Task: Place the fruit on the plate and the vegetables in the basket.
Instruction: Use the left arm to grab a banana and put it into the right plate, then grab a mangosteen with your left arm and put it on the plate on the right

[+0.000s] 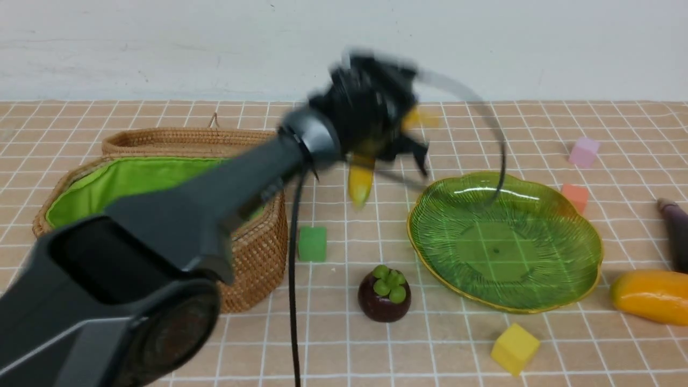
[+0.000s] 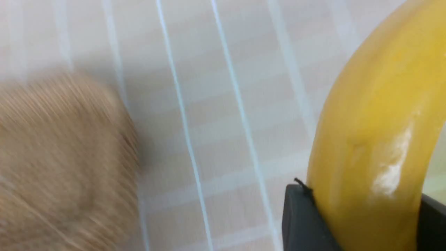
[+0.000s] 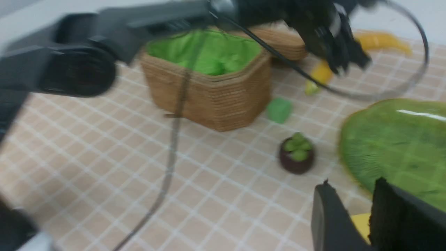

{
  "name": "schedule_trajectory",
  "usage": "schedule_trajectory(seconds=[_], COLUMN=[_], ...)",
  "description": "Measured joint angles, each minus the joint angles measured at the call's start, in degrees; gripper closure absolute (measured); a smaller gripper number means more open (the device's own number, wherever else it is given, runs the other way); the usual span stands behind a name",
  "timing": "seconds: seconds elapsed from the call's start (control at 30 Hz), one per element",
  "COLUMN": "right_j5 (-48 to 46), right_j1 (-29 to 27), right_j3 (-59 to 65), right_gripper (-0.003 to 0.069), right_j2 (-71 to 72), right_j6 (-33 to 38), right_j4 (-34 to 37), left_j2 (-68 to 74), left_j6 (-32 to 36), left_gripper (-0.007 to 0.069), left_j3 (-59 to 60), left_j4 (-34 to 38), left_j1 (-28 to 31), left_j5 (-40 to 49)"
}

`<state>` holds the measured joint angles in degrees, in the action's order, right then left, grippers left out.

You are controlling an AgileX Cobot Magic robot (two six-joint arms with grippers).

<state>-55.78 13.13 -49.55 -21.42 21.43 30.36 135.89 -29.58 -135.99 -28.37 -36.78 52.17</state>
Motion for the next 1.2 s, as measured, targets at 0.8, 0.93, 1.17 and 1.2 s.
schedule_trajectory(seconds=[0.8,0.93,1.17,1.2], right_j5=[-3.54,-3.54,-3.74,-3.79], right_j1=[0.00,0.00,0.00,0.00], right_j3=[-1.13,-1.13,-1.13,-1.13], right_gripper=[0.0445,0.0443,0.0439,0.0438], right_j2=[0.00,0.00,0.00,0.00], right_j6=[-14.43,-14.43,-14.43,-14.43], right_j4=[-14.88,-14.61,-14.31,-14.31], left_j2=[5.11,-2.85,-20.34,-22.12], left_j6=[45.34,41.29,51.75,54.22], left_gripper=[-0.0024,0.0008,0.0279,0.0294], left_j3=[-3.15,-0.65,17.32,20.90], left_j4=[41.88,38.94,35.53,35.17], left_j1=[-4.24,-4.24,-4.17,-4.17], left_j5=[-0.10,11.09,18.55,18.61])
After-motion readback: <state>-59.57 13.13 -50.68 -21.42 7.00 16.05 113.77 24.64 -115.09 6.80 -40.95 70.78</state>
